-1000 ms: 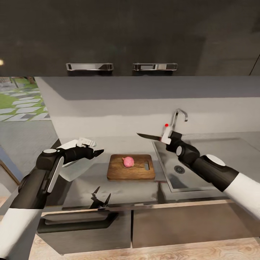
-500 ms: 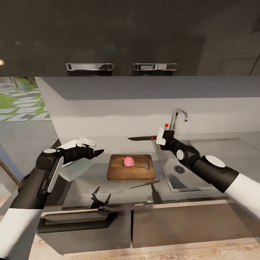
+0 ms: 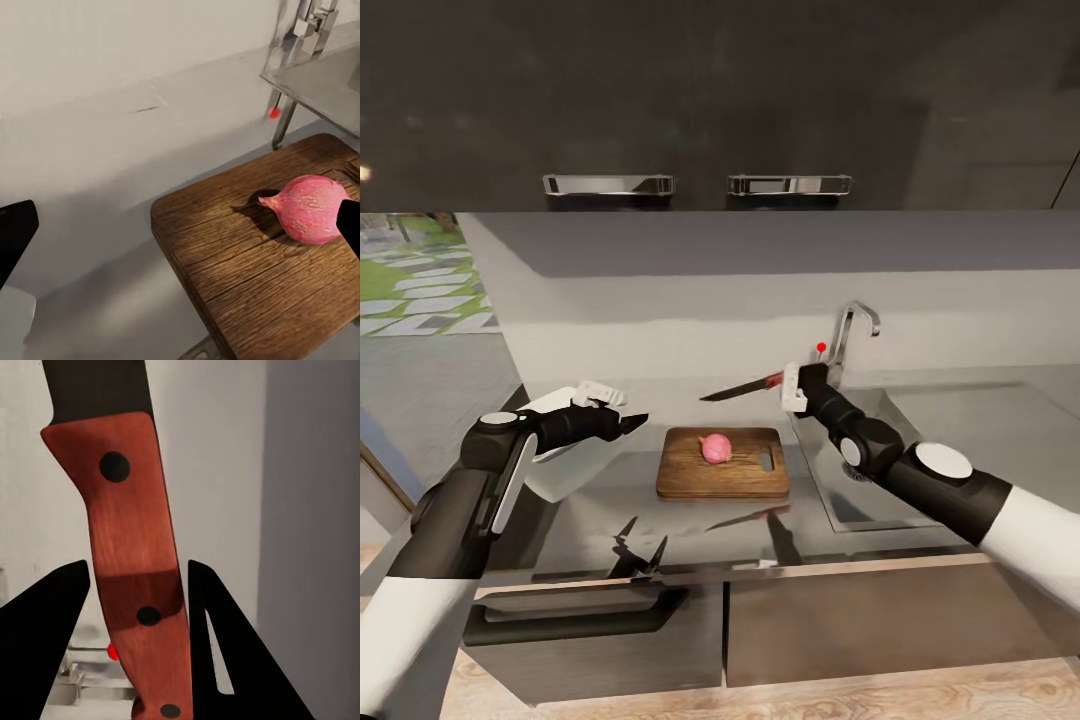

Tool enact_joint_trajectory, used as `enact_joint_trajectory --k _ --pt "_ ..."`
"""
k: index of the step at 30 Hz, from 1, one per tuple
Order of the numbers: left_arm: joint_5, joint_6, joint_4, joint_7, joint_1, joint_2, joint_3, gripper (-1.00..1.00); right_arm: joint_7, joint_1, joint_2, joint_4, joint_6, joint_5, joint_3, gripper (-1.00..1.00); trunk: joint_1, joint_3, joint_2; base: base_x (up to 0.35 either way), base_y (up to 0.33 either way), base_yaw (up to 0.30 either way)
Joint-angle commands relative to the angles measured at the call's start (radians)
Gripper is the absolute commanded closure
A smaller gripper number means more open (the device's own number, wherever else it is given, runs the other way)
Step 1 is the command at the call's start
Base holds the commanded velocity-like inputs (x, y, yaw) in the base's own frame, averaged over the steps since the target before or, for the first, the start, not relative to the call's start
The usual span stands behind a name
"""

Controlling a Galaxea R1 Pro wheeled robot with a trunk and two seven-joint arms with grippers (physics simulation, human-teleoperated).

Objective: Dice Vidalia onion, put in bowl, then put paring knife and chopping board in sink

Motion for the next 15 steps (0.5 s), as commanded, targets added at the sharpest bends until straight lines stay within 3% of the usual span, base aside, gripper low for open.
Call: enact_joint_trajectory --k 1,5,8,15 --pt "0.000 0.006 -0.001 -0.003 -0.001 0.001 -0.001 -1.00 -0.002 -0.002 -0.001 -0.002 0.008 0.011 0.016 1.00 0.000 -0.001 -0.001 0.000 0.000 0.000" --pt "0.000 0.006 -0.001 -0.003 -0.001 0.000 -0.001 -1.00 -0.001 -0.002 -0.001 -0.002 0.003 0.011 0.031 1.00 0.000 -0.001 -0.001 0.000 0.000 0.000" --pt "0.000 0.006 -0.001 -0.003 -0.001 0.000 -0.001 -1.00 0.006 -0.002 -0.001 0.000 -0.085 0.011 0.048 1.00 0.000 -0.001 -0.001 0.000 0.000 0.000" --pt "0.000 0.006 -0.001 -0.003 -0.001 0.000 -0.001 -1.00 0.011 -0.002 -0.001 0.001 -0.110 0.011 0.061 1.00 0.000 -0.001 -0.001 0.000 0.000 0.000"
